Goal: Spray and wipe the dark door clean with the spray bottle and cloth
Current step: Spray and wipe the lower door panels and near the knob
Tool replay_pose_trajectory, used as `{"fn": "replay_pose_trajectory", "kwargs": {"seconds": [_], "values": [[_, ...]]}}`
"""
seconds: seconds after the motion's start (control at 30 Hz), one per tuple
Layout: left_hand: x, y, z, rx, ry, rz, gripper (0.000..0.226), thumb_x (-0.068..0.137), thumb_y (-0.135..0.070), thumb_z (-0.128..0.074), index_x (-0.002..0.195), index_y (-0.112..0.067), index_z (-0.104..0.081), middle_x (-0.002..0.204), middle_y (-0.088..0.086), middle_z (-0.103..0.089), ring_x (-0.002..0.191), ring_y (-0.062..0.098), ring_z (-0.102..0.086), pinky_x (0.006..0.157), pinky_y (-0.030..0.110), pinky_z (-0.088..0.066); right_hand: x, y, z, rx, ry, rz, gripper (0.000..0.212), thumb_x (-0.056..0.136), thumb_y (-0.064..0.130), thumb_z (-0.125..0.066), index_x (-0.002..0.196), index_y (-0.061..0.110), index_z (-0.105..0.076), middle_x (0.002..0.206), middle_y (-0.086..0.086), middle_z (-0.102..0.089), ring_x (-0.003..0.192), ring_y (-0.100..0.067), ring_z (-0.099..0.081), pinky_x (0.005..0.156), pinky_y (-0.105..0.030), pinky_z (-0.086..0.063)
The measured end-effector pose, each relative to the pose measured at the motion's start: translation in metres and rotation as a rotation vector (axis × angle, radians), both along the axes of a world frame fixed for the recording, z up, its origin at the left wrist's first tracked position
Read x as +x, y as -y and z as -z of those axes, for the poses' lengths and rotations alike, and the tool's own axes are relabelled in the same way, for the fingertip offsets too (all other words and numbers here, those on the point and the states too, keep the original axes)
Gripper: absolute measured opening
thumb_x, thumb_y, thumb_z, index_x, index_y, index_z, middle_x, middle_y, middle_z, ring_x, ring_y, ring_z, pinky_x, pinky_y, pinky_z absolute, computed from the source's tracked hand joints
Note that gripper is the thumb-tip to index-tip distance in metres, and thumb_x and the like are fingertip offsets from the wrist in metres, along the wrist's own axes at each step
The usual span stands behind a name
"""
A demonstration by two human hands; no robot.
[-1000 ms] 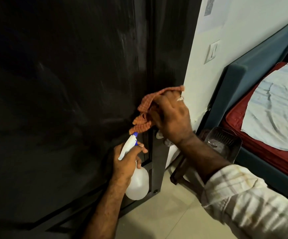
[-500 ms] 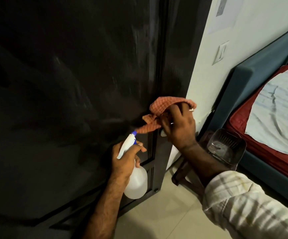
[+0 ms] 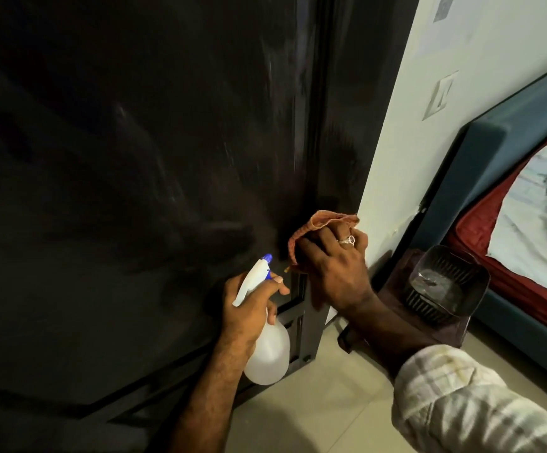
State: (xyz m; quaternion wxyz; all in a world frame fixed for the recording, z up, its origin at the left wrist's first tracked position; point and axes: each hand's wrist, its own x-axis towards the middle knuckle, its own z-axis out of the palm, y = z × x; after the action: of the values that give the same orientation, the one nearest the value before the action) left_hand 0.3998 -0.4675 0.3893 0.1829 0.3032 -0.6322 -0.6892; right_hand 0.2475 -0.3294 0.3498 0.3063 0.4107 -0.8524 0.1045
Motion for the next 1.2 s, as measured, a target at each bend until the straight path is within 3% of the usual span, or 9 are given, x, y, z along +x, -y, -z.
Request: {"fn": "replay_pose_trajectory", "kwargs": {"seconds": [0.17,0.3,0.43,0.5,0.6,0.8,0.9,1.07,1.2], "values": [[-0.003,-0.008,0.002,-0.034,-0.007,0.003,0.01,0.096,-0.001,-0.071,0.089,-0.008,-0.073,0.086,0.015,-0.077,0.044,0.014,-0.057,0.043,0.023,-0.048,-0.015,-0.006,0.035,0.234,-0.024,-0.123,0.042,0.089,0.034,-0.072,0.126,0.014,-0.075,0.129,-0.017,-0.069,0.124,-0.044,-0.06,0.11,-0.061,-0.038],[-0.008,-0.016,-0.003,-0.043,-0.013,-0.037,0.006,0.097,0.002,-0.066,0.095,0.003,-0.072,0.086,0.02,-0.076,0.042,0.012,-0.054,0.042,0.024,-0.044,-0.041,-0.011,0.018,-0.25,0.166,-0.107,0.033,0.093,0.03,-0.062,0.121,0.015,-0.071,0.12,-0.02,-0.07,0.11,-0.045,-0.063,0.101,-0.056,-0.043],[-0.015,-0.025,-0.011,-0.094,-0.007,-0.068,0.008,0.097,0.002,-0.065,0.095,0.005,-0.072,0.084,0.018,-0.076,0.043,0.012,-0.053,0.044,0.024,-0.045,-0.057,-0.001,0.021,-0.896,0.924,0.217,0.044,0.105,0.046,-0.056,0.14,0.021,-0.05,0.138,-0.022,-0.063,0.119,-0.038,-0.065,0.105,-0.043,-0.05],[-0.018,-0.029,-0.014,-0.122,-0.001,-0.079,0.008,0.097,0.001,-0.065,0.092,0.004,-0.072,0.083,0.016,-0.076,0.042,0.014,-0.051,0.046,0.025,-0.046,-0.062,0.002,0.023,-1.171,1.369,0.268,0.068,0.086,0.077,-0.062,0.132,0.028,-0.054,0.125,-0.026,-0.07,0.098,-0.041,-0.071,0.085,-0.05,-0.06],[-0.028,-0.04,-0.019,-0.12,-0.009,-0.12,0.007,0.096,0.0,-0.066,0.092,0.003,-0.072,0.083,0.016,-0.076,0.042,0.016,-0.05,0.047,0.028,-0.046,-0.07,-0.004,-0.003,-1.273,1.832,0.038,0.065,0.066,0.061,-0.084,0.102,0.01,-0.065,0.095,-0.037,-0.068,0.059,-0.031,-0.058,0.048,-0.032,-0.046],[-0.038,-0.058,-0.02,-0.076,-0.003,-0.204,0.023,0.095,-0.01,-0.071,0.111,0.005,-0.067,0.093,0.02,-0.077,0.046,0.02,-0.049,0.047,0.028,-0.045,-0.068,-0.003,-0.013,-0.842,0.78,-0.12,0.027,0.107,0.039,-0.058,0.127,0.023,-0.051,0.118,-0.005,-0.064,0.102,-0.025,-0.067,0.086,-0.037,-0.055],[-0.039,-0.062,-0.018,-0.096,0.012,-0.209,0.025,0.095,-0.011,-0.07,0.111,0.007,-0.065,0.096,0.022,-0.076,0.046,0.021,-0.049,0.048,0.028,-0.045,-0.077,-0.013,0.016,-0.598,0.691,-0.109,0.029,0.108,0.035,-0.054,0.133,0.021,-0.054,0.123,-0.011,-0.064,0.106,-0.032,-0.065,0.093,-0.047,-0.054],[-0.032,-0.072,-0.015,-0.109,0.014,-0.248,0.018,0.096,-0.01,-0.069,0.105,0.006,-0.067,0.094,0.022,-0.076,0.045,0.021,-0.048,0.048,0.029,-0.044,-0.072,-0.027,0.02,-0.878,2.069,-0.113,0.051,0.105,0.06,-0.053,0.116,0.013,-0.067,0.076,-0.015,-0.064,0.067,-0.034,-0.059,0.065,-0.038,-0.05],[-0.031,-0.075,-0.016,-0.102,0.006,-0.273,0.012,0.096,-0.005,-0.068,0.097,0.006,-0.069,0.091,0.025,-0.075,0.043,0.021,-0.047,0.046,0.03,-0.043,-0.072,-0.02,0.011,-1.021,2.227,-0.134,0.066,0.108,0.064,-0.04,0.124,0.01,-0.073,0.077,-0.012,-0.071,0.067,-0.028,-0.068,0.06,-0.03,-0.05]]}}
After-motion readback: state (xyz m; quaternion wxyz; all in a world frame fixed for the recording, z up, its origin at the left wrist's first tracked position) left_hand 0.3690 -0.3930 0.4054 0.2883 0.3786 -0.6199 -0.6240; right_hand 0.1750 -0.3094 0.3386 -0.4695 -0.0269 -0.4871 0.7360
